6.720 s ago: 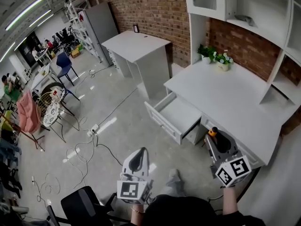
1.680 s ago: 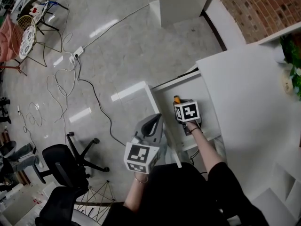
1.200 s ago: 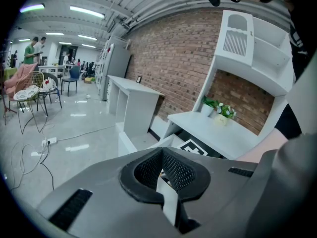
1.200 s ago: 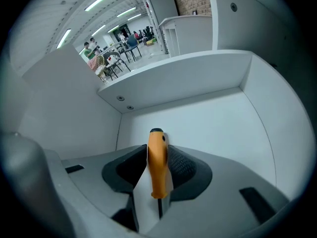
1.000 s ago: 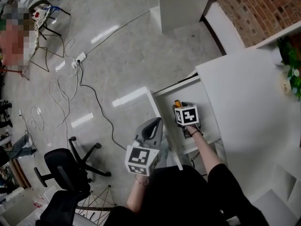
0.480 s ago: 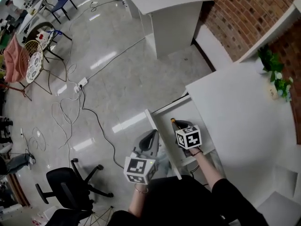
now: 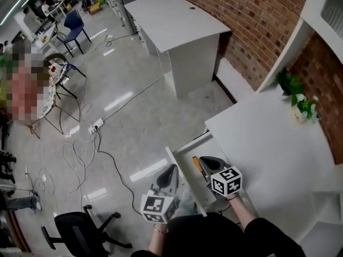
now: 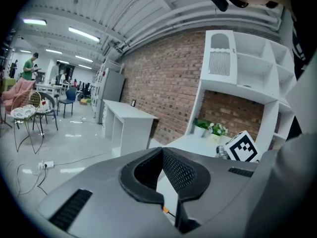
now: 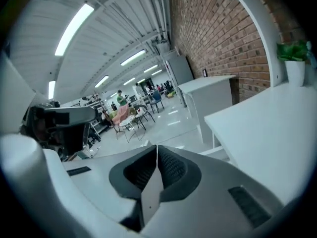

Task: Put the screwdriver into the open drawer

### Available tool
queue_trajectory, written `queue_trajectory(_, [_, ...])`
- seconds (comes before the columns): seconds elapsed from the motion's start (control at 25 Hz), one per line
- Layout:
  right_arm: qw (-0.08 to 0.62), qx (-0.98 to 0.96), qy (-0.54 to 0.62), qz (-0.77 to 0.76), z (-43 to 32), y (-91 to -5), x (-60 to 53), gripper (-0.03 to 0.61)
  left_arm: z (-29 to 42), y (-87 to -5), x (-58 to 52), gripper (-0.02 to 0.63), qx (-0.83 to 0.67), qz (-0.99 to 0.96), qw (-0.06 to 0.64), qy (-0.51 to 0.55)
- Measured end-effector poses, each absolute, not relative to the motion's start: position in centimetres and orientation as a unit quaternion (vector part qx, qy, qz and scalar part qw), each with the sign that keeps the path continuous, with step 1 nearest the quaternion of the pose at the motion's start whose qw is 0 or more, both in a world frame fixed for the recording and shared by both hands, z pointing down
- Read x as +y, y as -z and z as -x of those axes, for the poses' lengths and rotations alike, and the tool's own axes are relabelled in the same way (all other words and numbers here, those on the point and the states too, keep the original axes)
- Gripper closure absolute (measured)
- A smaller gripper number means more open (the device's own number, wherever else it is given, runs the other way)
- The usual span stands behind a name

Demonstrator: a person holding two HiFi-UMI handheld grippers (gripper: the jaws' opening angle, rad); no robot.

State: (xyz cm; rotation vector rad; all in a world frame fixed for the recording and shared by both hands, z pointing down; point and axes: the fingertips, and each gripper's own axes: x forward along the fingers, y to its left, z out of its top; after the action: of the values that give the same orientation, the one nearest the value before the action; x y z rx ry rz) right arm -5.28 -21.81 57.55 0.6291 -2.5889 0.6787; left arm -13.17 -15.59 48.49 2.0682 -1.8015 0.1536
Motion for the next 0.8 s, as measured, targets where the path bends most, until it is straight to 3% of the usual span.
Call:
queue_trajectory(0.36, [0.088, -0.947, -0.209, -0.229, 3.3, -48.3, -20.8, 0.557, 13.0, -44.4, -14.1, 0.604, -0.646, -0.747, 0.154, -0.037])
queue_trajectory(0.8, [0.015, -0.956, -0.146, -0.253, 0.3, -40.0, -20.9, 0.563, 14.0, -39.1, -13.4, 0.605, -0.649, -0.756, 0.08, -0.031])
